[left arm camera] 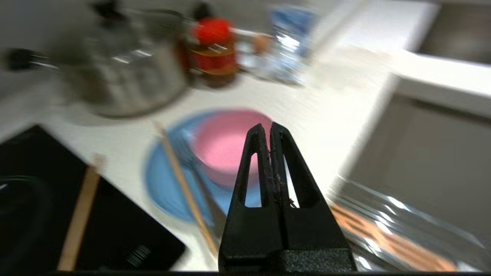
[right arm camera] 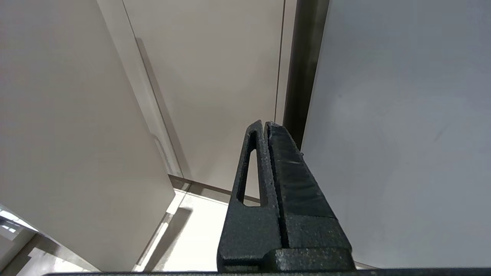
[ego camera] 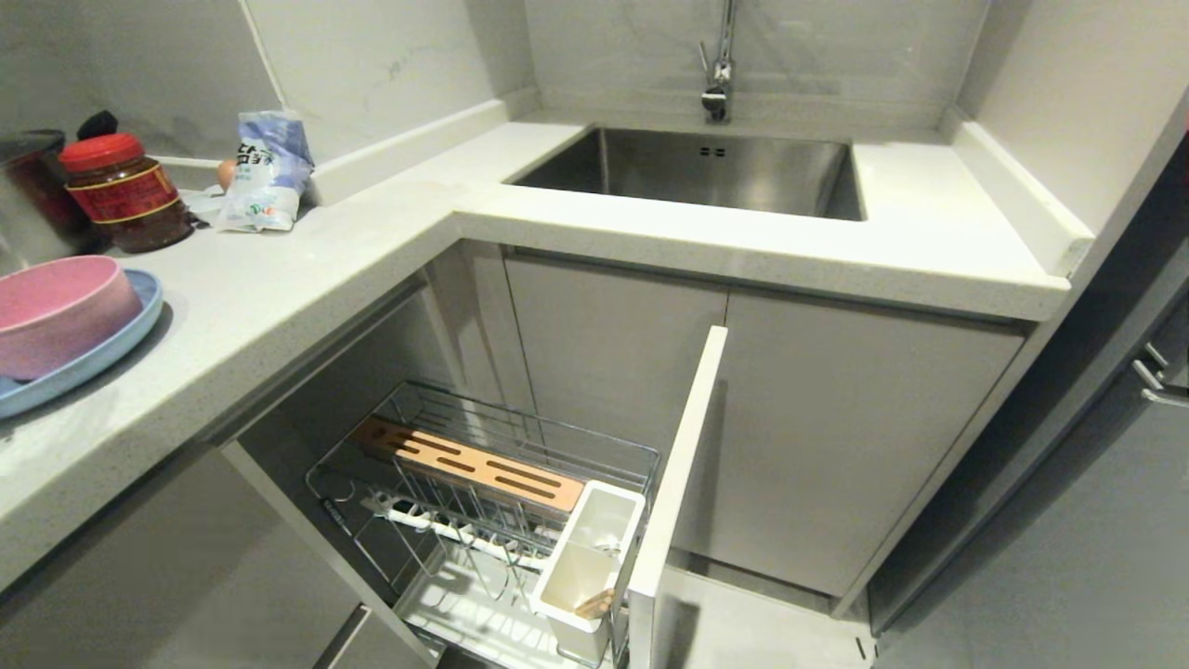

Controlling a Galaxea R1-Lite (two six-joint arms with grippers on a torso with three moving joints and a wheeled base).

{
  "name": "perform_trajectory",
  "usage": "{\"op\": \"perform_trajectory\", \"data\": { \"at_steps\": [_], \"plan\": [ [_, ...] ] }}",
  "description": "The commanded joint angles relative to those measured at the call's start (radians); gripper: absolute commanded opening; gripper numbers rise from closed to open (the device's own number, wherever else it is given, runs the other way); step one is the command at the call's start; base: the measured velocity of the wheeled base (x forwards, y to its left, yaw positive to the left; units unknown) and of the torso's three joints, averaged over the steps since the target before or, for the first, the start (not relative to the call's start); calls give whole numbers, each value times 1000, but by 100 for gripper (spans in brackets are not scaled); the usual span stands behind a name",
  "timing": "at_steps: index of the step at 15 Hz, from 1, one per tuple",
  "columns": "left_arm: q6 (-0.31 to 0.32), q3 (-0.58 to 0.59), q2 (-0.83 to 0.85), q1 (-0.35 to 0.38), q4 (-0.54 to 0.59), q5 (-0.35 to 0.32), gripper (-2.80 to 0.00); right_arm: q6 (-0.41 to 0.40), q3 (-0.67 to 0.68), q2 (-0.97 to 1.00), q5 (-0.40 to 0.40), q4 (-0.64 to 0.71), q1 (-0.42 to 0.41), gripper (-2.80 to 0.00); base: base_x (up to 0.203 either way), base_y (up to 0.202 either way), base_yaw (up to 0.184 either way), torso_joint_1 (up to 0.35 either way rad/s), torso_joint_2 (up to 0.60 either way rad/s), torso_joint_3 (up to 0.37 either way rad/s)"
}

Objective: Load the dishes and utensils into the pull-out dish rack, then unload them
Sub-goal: Close the cupboard

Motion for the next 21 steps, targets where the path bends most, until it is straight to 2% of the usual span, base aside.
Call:
{"op": "perform_trajectory", "data": {
  "at_steps": [1,4,7,13,15,16,17,18,21],
  "plan": [
    [1,228,-240,-9,-40,-75,-280,1,26,-1,0,-1,0,-280,0,0,0,0,0,0],
    [15,490,-472,-10,-147,-124,-280,0,26,-1,0,-1,0,-280,0,0,0,0,0,0],
    [44,699,-661,-54,-178,-133,-280,0,26,-1,0,-1,0,-280,0,0,0,0,0,0],
    [28,1011,-832,-82,-196,-138,-280,0,26,-1,0,-1,0,-280,0,0,0,0,0,0],
    [23,1110,-837,-82,-252,-153,-280,0,26,-1,0,-1,0,-280,0,0,0,0,0,0],
    [13,1138,-838,-83,-286,-198,-280,0,26,-1,0,-1,0,-280,0,0,0,0,0,0],
    [-9,1142,-838,-83,-263,-232,-280,0,26,-1,0,-1,0,-280,0,0,0,0,0,0],
    [-27,1139,-838,-83,-200,-232,-280,0,26,-1,0,-1,0,-280,0,0,0,0,0,0],
    [-76,1146,-839,-83,-237,-226,-280,0,26,-1,0,-1,0,-280,0,0,0,0,0,0]
  ]
}}
